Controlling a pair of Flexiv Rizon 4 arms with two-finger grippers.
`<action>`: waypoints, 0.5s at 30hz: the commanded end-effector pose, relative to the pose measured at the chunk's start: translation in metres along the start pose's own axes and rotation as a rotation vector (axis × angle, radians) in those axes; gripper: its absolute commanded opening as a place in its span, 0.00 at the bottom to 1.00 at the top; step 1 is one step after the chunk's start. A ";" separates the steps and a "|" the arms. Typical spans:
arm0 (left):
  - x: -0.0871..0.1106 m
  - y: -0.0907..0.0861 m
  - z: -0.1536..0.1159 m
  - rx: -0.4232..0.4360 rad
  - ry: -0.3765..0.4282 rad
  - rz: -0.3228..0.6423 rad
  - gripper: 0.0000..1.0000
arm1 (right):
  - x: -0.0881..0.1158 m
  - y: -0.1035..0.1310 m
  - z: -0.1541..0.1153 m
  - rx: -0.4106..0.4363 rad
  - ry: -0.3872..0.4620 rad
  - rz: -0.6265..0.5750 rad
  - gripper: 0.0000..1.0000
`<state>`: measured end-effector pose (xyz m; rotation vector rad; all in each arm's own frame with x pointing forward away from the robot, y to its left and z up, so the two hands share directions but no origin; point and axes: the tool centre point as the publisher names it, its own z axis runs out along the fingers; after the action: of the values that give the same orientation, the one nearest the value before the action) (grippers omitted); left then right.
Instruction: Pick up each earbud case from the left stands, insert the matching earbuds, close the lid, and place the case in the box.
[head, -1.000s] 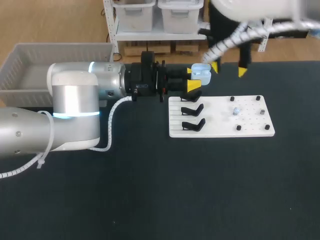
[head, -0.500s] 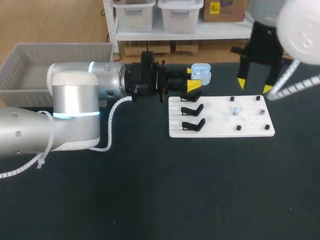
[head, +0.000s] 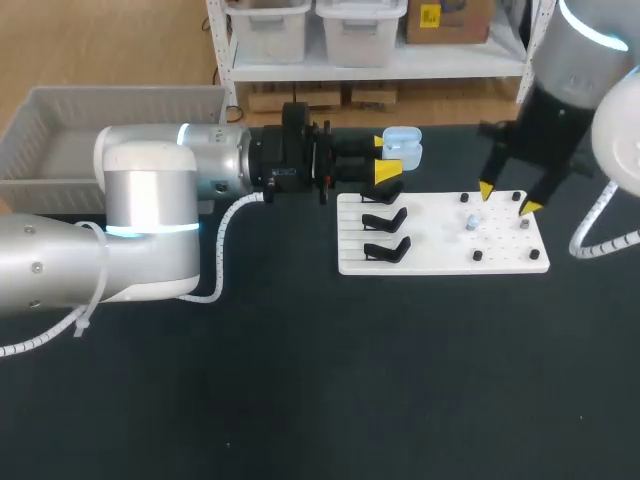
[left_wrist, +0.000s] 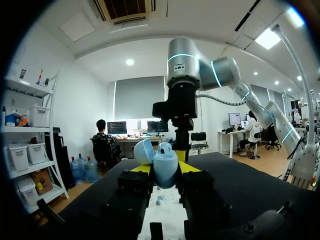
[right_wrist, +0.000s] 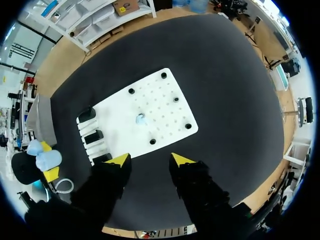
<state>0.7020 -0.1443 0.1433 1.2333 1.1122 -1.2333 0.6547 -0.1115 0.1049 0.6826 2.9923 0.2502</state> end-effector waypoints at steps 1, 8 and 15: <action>0.000 -0.001 0.000 -0.005 -0.001 0.002 0.00 | -0.006 0.007 0.014 0.031 -0.002 0.022 0.49; 0.000 -0.001 0.000 -0.005 -0.001 0.002 0.00 | -0.010 0.016 0.028 0.041 0.004 0.054 0.44; 0.000 -0.001 0.000 -0.005 -0.001 0.002 0.00 | -0.012 0.019 0.046 0.055 0.005 0.086 0.44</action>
<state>0.7020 -0.1443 0.1433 1.2333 1.1122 -1.2333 0.6730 -0.0972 0.0690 0.8150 2.9868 0.1827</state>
